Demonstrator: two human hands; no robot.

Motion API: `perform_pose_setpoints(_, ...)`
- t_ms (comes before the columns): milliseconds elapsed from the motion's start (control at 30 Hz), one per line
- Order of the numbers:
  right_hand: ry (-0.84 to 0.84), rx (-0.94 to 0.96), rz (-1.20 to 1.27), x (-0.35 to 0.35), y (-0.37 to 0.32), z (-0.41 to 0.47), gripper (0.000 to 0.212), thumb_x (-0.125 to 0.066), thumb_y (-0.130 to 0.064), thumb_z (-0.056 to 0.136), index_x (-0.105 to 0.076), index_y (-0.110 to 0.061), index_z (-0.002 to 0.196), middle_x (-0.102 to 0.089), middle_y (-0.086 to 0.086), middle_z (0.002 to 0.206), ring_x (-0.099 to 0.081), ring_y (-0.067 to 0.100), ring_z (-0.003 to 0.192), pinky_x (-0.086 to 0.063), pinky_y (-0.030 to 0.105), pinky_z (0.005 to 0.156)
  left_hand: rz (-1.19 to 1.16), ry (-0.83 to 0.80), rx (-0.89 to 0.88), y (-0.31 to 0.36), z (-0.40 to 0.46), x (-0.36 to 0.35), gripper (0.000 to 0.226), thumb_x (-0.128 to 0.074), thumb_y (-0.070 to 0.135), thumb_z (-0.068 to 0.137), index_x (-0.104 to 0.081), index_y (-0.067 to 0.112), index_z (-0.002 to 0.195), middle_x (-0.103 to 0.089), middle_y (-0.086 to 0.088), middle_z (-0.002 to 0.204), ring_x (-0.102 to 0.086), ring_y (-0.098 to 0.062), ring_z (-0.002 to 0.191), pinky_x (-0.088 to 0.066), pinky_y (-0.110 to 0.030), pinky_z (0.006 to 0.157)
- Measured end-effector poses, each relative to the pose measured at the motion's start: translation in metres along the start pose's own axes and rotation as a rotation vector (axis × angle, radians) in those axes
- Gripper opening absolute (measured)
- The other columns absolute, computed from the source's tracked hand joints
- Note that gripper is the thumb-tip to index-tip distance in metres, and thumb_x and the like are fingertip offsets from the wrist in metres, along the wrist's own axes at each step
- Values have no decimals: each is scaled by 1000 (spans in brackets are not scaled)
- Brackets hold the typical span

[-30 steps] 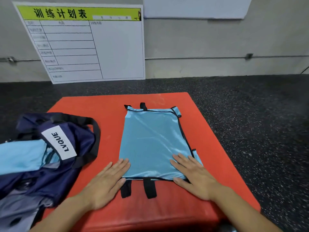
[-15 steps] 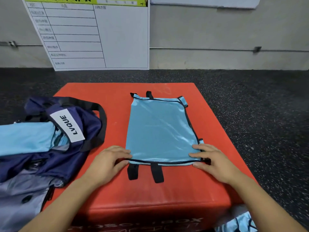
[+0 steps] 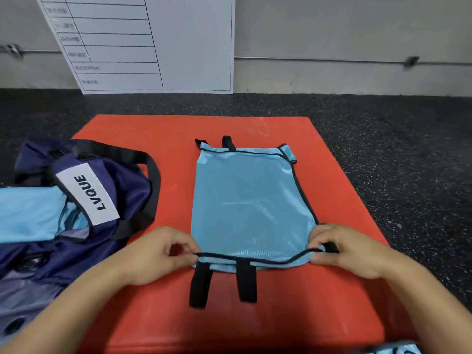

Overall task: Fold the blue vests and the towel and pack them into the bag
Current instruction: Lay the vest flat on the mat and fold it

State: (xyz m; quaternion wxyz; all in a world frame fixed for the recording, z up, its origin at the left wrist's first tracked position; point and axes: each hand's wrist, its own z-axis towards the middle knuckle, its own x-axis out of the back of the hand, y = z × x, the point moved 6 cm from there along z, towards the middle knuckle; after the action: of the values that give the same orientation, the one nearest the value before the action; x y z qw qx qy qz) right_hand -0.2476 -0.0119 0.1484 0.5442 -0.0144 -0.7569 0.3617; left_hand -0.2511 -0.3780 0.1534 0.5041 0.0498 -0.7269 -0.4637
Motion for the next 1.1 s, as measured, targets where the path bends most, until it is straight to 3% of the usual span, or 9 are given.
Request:
perform_pose_setpoints(100,-320,-60,242,1,-13,-10,9,-72,-32,96,-73,-28,89,-65,-10,89,-59,5,83,-46,32,79,-289,-220,64,3,1,-7,13,-72,31,92,-75,19,96,-65,-5,79,-51,-15,74,-42,-33,71)
perform_pose_setpoints(200,-134,-106,536,15,-17,-3,11,-64,-21,100,-71,-14,96,-58,-5,79,-48,8,74,-38,24,64,-492,24,274,-17,10,1,27,-70,32,79,-74,18,102,-53,-5,68,-41,-12,62,-32,-25,55)
perform_pose_setpoints(333,363,-381,696,24,7,17,13,-72,-27,93,-76,-16,98,-78,3,96,-66,11,86,-48,24,81,-564,350,471,-30,15,7,12,-70,22,90,-73,17,101,-63,-1,70,-54,-10,60,-36,-22,49)
perform_pose_setpoints(500,366,-459,812,23,16,8,35,-60,-52,96,-63,-44,130,-69,-22,125,-66,-1,111,-50,25,91,-609,349,491,-21,10,11,25,-46,34,107,-67,24,114,-76,-8,94,-65,-12,74,-46,-27,62)
perform_pose_setpoints(600,243,-349,931,22,12,-1,41,-46,-53,102,-53,-50,142,-59,-24,139,-56,0,129,-42,32,109,-537,245,398,-12,7,10,29,-43,37,106,-71,34,111,-72,8,93,-60,-7,82,-45,-26,70)
perform_pose_setpoints(700,130,-314,800,16,7,-5,41,-42,-53,103,-66,-40,133,-59,-19,142,-46,1,139,-27,32,119,-352,154,301,-2,7,4,31,-47,31,104,-78,32,106,-72,23,105,-60,7,90,-46,-19,81)
perform_pose_setpoints(833,116,-291,569,11,-3,5,26,-59,-32,100,-75,-28,120,-70,-22,123,-57,-9,123,-36,19,115,-176,160,147,14,15,-3,23,-56,36,97,-78,31,103,-75,20,107,-67,-2,106,-46,-26,102)
perform_pose_setpoints(967,329,-237,502,19,-5,13,22,-72,-32,91,-79,-29,112,-74,-22,113,-63,-7,114,-41,11,103,-230,373,164,-5,25,7,20,-63,50,94,-75,46,110,-74,2,90,-61,-29,82,-46,-37,81)
perform_pose_setpoints(1100,513,-233,617,23,1,18,24,-76,-26,89,-79,-29,112,-74,-18,115,-63,-5,116,-42,14,102,-478,501,251,-25,36,7,19,-72,32,94,-76,44,108,-49,0,78,-49,-14,77,-38,-30,79)
